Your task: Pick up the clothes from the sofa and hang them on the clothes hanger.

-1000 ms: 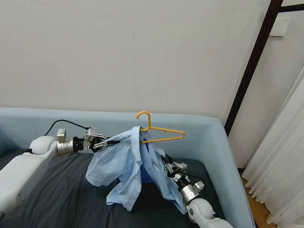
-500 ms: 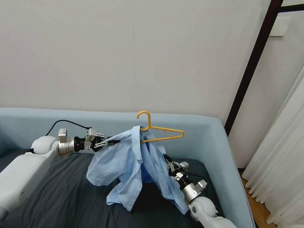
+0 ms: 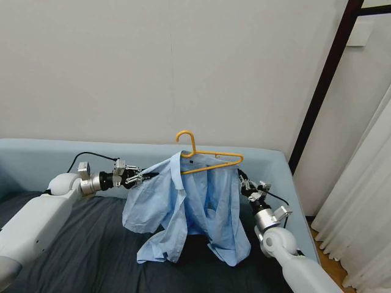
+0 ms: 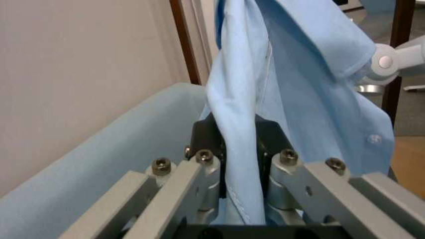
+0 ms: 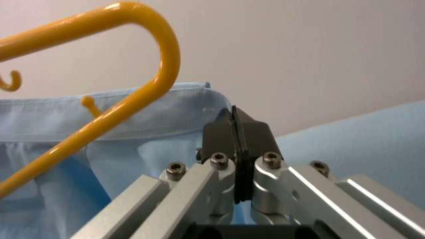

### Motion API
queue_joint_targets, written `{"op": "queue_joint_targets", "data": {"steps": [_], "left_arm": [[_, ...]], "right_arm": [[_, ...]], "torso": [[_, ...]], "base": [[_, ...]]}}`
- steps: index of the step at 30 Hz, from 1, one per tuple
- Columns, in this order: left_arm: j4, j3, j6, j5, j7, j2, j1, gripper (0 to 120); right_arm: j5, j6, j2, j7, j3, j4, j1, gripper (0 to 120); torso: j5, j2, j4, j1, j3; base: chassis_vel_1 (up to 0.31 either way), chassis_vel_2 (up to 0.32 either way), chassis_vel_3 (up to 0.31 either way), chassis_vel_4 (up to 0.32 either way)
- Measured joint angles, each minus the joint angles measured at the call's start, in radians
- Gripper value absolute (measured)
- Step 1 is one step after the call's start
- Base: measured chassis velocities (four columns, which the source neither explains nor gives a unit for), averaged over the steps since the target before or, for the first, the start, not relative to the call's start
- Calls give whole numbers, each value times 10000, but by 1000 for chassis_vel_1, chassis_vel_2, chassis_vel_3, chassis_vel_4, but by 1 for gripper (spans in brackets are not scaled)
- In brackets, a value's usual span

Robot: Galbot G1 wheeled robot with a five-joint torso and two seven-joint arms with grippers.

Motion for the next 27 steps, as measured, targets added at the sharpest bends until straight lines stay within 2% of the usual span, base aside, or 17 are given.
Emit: {"op": "queue_joint_targets", "data": {"steps": [16, 22, 27], "left_arm": [[133, 98, -301, 464, 5, -37, -281, 8], [209, 44, -488, 1096, -377, -77, -434, 8], [262, 135, -536, 1654, -615, -124, -748, 8]], "right_arm": [[-1429, -44, -438, 324, 264, 136, 610, 0], [-2280, 166, -650, -22, 395, 238, 731, 0], [-2998, 517, -1013, -649, 437, 1053, 779, 0]], "torso": [[-2, 0, 1, 0, 0], [-1, 0, 0, 0, 0], [-1, 0, 0, 0, -1]], "base": [[0, 0, 0, 0], [0, 0, 0, 0], [0, 0, 0, 0]]}}
